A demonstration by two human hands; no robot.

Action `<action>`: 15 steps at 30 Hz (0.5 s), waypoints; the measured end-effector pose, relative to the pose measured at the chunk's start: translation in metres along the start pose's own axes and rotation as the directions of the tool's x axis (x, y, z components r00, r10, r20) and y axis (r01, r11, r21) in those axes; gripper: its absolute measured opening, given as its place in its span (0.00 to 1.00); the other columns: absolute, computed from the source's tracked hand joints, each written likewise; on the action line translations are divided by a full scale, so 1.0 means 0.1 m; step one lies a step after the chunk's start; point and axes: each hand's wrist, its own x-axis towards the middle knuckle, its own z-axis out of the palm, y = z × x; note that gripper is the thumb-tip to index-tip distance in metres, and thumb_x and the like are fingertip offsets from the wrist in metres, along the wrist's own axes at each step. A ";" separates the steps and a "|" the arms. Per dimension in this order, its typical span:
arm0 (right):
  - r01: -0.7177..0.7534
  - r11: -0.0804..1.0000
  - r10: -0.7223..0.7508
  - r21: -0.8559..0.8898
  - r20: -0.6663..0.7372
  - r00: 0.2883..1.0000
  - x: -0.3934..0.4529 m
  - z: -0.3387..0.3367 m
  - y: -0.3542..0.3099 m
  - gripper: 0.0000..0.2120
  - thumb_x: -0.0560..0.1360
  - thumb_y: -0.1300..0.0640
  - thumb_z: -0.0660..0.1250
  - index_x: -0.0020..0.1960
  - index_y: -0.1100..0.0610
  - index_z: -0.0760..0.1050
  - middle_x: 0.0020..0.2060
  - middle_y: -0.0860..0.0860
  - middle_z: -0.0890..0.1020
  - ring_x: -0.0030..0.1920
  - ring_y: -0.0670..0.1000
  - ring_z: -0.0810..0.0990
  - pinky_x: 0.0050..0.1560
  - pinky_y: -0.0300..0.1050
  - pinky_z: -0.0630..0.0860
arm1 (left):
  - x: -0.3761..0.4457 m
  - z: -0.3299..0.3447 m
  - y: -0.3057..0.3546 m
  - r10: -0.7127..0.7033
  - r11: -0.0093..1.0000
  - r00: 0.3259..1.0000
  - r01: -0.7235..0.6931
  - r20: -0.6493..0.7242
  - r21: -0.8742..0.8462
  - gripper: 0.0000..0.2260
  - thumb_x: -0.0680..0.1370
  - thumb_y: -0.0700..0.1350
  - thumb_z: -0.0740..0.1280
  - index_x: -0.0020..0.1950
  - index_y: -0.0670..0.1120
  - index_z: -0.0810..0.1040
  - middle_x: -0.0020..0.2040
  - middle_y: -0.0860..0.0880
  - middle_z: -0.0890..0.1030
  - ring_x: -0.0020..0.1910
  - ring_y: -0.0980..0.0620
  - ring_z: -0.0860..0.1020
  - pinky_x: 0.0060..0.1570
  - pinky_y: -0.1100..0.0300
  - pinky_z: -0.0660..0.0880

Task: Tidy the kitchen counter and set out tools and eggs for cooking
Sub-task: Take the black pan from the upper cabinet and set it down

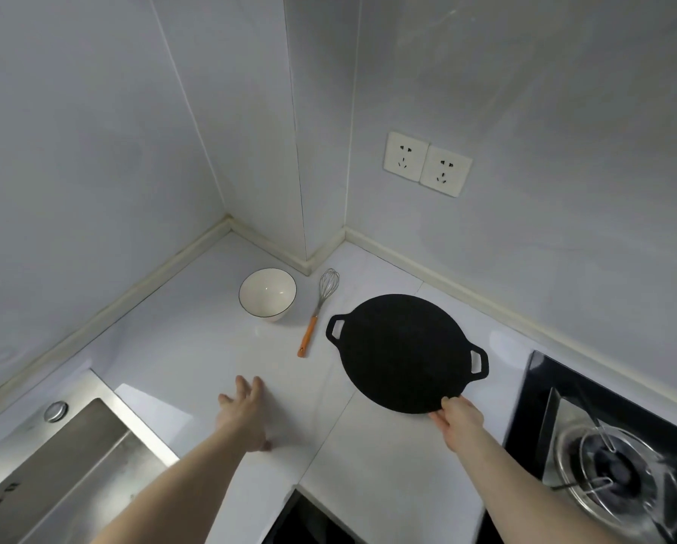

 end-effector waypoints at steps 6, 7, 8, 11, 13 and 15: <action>0.049 0.978 -0.043 -0.204 0.034 0.998 0.10 0.20 -0.07 0.18 0.79 0.73 0.60 0.67 0.62 0.75 0.44 0.56 0.80 0.41 0.55 0.81 0.58 0.54 0.81 | 0.06 -0.01 0.01 -0.029 1.000 1.000 0.029 -0.007 0.008 0.63 0.62 0.56 0.84 0.80 0.53 0.39 0.79 0.47 0.40 0.72 0.33 0.59 0.55 0.49 0.80; 0.062 0.964 -0.054 -0.258 0.037 0.998 0.10 0.23 -0.08 0.17 0.79 0.70 0.61 0.65 0.60 0.76 0.45 0.57 0.81 0.41 0.55 0.83 0.52 0.51 0.82 | 0.08 -0.01 0.01 -0.030 0.999 0.999 0.031 -0.010 0.011 0.64 0.62 0.57 0.84 0.80 0.53 0.39 0.79 0.47 0.40 0.72 0.32 0.59 0.56 0.49 0.80; 0.074 0.944 -0.068 -0.323 0.030 0.997 0.10 0.25 -0.10 0.15 0.80 0.68 0.61 0.63 0.58 0.76 0.46 0.57 0.83 0.41 0.56 0.84 0.46 0.47 0.82 | 0.08 -0.01 0.01 -0.030 0.999 0.999 0.030 -0.015 0.015 0.64 0.62 0.57 0.84 0.80 0.53 0.38 0.79 0.47 0.39 0.72 0.32 0.58 0.56 0.49 0.80; 0.120 0.856 -0.139 -0.503 -0.001 0.990 0.08 0.32 -0.16 0.09 0.80 0.61 0.63 0.60 0.55 0.77 0.43 0.56 0.84 0.37 0.56 0.86 0.36 0.42 0.78 | 0.08 -0.02 0.02 -0.028 0.999 0.999 0.028 -0.016 0.021 0.65 0.62 0.57 0.84 0.81 0.53 0.37 0.80 0.47 0.37 0.73 0.31 0.57 0.58 0.49 0.80; 0.164 0.797 -0.196 -0.581 0.009 0.981 0.08 0.38 -0.17 0.09 0.80 0.59 0.64 0.60 0.56 0.77 0.43 0.54 0.83 0.35 0.55 0.86 0.36 0.42 0.78 | 0.08 -0.03 0.03 -0.027 0.999 0.999 0.028 -0.016 0.017 0.65 0.62 0.57 0.84 0.81 0.54 0.36 0.80 0.47 0.36 0.73 0.30 0.56 0.57 0.50 0.80; 0.194 0.767 -0.231 -0.612 0.019 0.973 0.11 0.43 -0.17 0.11 0.79 0.59 0.65 0.61 0.56 0.77 0.44 0.53 0.82 0.36 0.56 0.86 0.42 0.46 0.81 | 0.10 -0.04 0.03 -0.025 1.000 1.000 0.025 -0.011 0.013 0.65 0.63 0.56 0.83 0.81 0.54 0.35 0.80 0.47 0.35 0.75 0.30 0.54 0.58 0.50 0.80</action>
